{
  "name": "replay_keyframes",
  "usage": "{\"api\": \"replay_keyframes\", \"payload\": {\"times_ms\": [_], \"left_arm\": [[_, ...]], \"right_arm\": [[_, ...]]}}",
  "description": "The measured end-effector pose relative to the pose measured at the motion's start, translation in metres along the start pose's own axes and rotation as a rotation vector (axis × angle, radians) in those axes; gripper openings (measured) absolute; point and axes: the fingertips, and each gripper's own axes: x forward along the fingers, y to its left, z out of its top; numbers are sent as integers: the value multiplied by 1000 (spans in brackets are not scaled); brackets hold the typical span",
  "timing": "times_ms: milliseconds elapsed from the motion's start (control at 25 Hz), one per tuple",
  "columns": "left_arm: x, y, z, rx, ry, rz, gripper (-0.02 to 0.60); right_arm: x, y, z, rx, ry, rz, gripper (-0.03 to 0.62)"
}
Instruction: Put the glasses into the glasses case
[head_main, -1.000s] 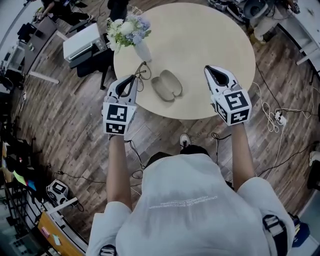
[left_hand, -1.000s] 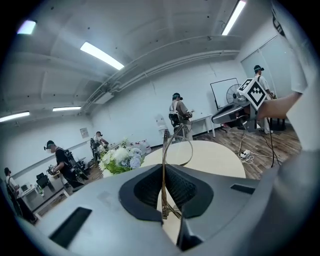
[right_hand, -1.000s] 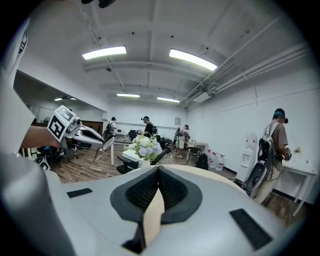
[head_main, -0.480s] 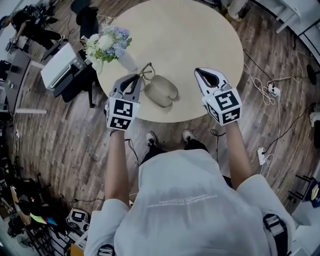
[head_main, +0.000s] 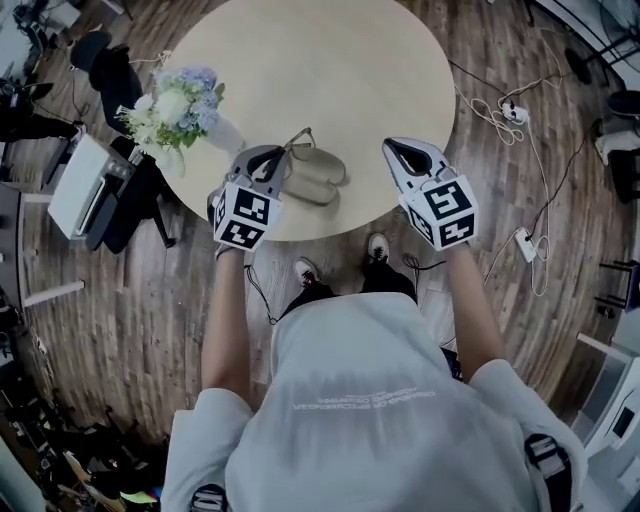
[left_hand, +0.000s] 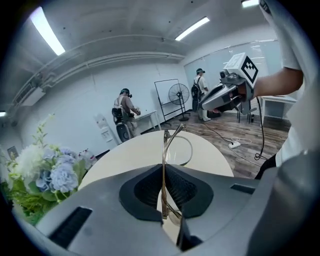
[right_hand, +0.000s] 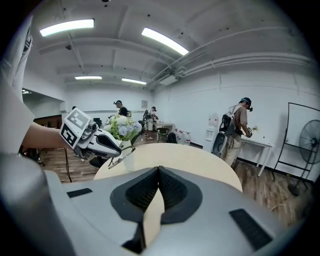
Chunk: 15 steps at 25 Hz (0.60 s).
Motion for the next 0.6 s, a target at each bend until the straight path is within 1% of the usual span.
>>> {"api": "replay_keyframes", "payload": {"times_ms": [200, 400, 600], "left_arm": [[29, -24, -13, 51, 34, -131, 23], [58, -48, -41, 104, 98, -246, 23], [78, -66, -69, 211, 170, -349, 23]], "right_arm": [[-9, -2, -17, 43, 23, -60, 2], [-14, -3, -40, 84, 63, -110, 0], [-17, 2, -62, 126, 99, -137, 2]]}}
